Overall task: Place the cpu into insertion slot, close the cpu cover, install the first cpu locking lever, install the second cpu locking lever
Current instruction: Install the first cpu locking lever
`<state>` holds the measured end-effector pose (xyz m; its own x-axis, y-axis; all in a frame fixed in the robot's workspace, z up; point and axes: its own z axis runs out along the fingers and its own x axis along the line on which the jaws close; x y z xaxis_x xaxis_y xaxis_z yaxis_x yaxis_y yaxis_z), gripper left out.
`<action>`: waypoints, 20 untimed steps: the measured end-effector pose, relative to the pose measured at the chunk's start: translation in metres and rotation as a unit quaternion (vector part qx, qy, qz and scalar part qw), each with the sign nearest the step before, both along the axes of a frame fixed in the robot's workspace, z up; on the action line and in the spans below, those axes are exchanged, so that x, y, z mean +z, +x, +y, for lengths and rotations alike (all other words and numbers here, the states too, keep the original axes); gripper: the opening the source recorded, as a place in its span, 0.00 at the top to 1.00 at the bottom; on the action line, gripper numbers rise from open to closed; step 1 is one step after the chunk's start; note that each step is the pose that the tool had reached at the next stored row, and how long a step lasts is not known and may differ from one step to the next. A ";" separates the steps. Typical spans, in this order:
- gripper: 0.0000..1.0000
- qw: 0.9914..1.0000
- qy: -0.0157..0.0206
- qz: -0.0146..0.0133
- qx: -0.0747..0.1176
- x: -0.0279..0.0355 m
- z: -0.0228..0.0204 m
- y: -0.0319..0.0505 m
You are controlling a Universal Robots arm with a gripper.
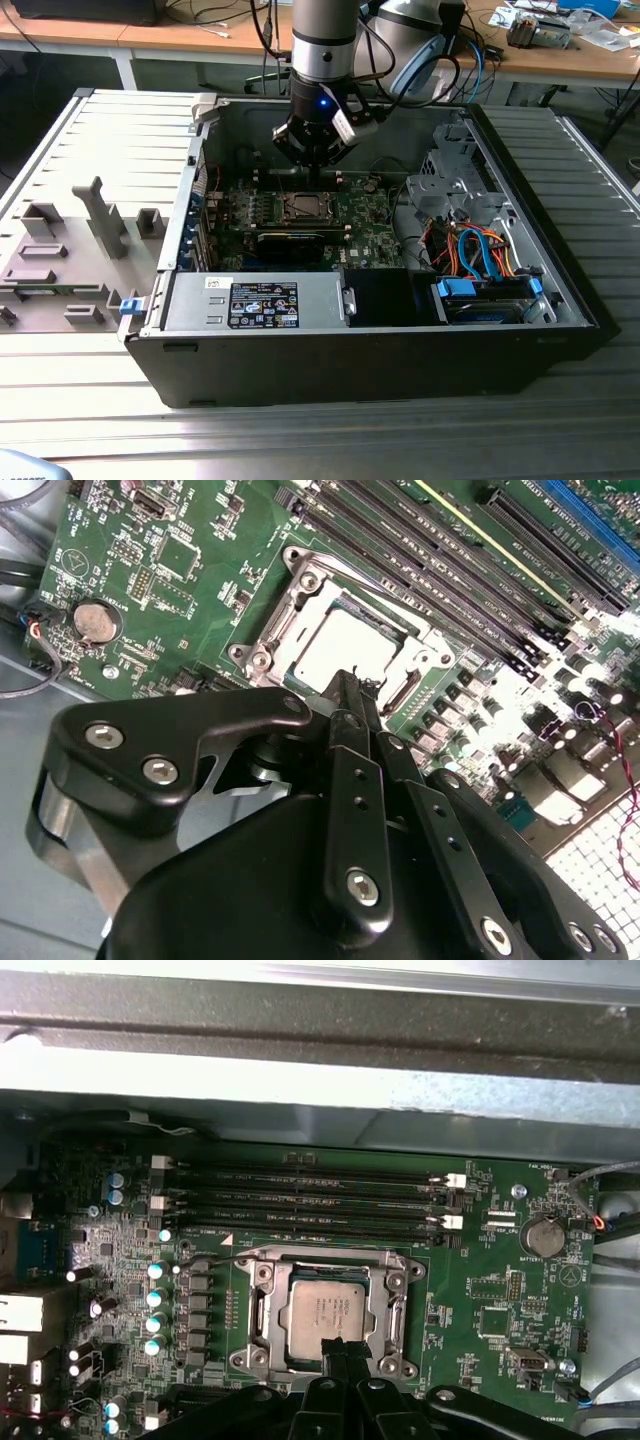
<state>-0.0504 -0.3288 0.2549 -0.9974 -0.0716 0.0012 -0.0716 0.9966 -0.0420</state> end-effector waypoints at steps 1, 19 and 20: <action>0.89 1.000 0.000 0.000 0.001 0.0000 0.0000 0.0000; 0.89 1.000 0.000 0.000 0.014 0.0000 0.0000 0.0000; 0.89 1.000 0.000 0.000 0.015 0.0000 0.0000 0.0000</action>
